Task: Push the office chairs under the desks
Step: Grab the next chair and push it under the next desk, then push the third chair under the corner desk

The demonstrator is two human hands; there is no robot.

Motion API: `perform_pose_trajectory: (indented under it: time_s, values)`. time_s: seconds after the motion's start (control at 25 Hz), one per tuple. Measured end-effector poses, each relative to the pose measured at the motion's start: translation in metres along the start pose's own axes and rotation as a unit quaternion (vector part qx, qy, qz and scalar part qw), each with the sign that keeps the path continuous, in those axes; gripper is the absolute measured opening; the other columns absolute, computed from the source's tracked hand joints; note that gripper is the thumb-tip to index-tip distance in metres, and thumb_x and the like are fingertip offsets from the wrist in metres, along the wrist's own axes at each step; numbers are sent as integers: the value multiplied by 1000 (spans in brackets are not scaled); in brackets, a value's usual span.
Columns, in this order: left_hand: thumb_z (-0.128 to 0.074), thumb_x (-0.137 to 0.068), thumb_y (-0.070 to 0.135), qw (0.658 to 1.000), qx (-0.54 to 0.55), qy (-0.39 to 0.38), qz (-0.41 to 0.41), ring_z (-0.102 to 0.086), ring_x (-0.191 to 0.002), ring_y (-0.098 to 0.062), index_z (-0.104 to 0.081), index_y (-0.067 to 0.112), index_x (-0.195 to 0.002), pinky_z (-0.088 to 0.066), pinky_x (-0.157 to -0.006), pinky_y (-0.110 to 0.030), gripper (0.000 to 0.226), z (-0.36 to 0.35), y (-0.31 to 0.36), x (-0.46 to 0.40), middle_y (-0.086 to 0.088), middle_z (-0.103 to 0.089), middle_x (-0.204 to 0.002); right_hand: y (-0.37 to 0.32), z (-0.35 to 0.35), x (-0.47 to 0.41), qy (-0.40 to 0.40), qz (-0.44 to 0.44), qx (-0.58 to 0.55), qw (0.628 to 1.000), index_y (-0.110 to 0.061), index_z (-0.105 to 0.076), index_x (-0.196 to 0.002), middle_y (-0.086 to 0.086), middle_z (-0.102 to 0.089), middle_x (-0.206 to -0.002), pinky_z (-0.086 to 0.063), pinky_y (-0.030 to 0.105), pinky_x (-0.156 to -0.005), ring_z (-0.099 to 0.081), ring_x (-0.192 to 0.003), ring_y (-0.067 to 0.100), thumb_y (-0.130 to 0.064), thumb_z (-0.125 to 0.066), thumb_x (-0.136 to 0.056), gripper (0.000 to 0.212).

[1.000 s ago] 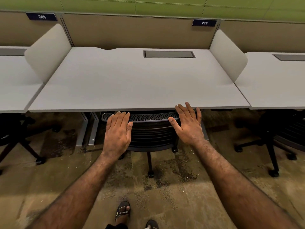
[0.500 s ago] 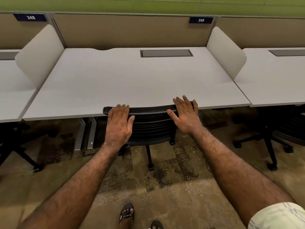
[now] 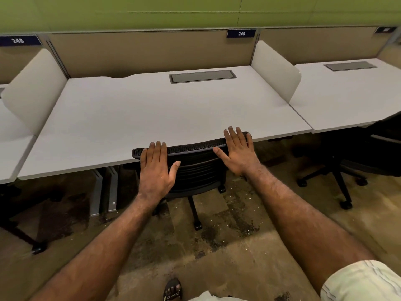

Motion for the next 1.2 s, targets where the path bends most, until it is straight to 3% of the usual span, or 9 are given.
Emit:
perform_pose_trajectory:
  time_s: [0.2,0.4,0.56,0.72,1.0,1.2]
  values:
    - [-29,-106,65,998,10,-10,-66,-18,-164,-36,-29,1,-164,-14,-134,-57,86,6,32,7,-21,-26,-173,-7,-7,50,29,-21,-48,998,-23,13,-172,-6,29,-177,23,45,-130,32,-161,12,-79,-11,-105,91]
    - [-36,-106,62,982,52,-45,-178,0,-166,-36,-21,0,-167,-8,-135,-54,88,-11,105,22,-23,-6,-177,26,-37,127,32,-109,-65,991,-20,6,-174,-4,25,-179,19,48,-132,29,-162,12,-78,-16,-107,91]
    - [-35,-107,63,963,98,-71,-239,-5,-166,-35,-26,1,-165,-15,-135,-54,85,-23,166,46,-22,-13,-177,64,-61,194,48,-178,-75,980,-22,-2,-175,-5,17,-181,19,49,-132,24,-164,11,-84,-15,-101,97]
    - [-25,-108,63,939,128,-121,-295,-8,-166,-33,-26,3,-166,-10,-135,-50,84,-38,239,75,-21,-18,-176,116,-75,265,62,-252,-80,962,-24,-9,-175,-4,10,-183,14,53,-133,21,-165,12,-92,-12,-96,104]
    - [-27,-107,62,890,181,-181,-378,-10,-166,-33,-27,3,-166,-7,-135,-45,84,-57,391,139,-20,-19,-176,218,-84,399,74,-373,-103,919,-23,-3,-175,0,12,-182,13,55,-133,20,-166,15,-100,-6,-85,118]
    - [-33,-108,59,860,213,-214,-412,-7,-167,-31,-27,4,-166,-12,-136,-49,81,-68,496,186,-18,-16,-177,286,-87,486,68,-433,-107,893,-24,0,-175,1,14,-182,12,56,-133,20,-167,16,-98,-11,-86,116]
Point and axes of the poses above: each hand's wrist, its own x-axis away from the middle knuckle, its own z-axis out of the back of the hand, y = z × x, the point moved 6 cm from there along -x, towards the middle knuckle
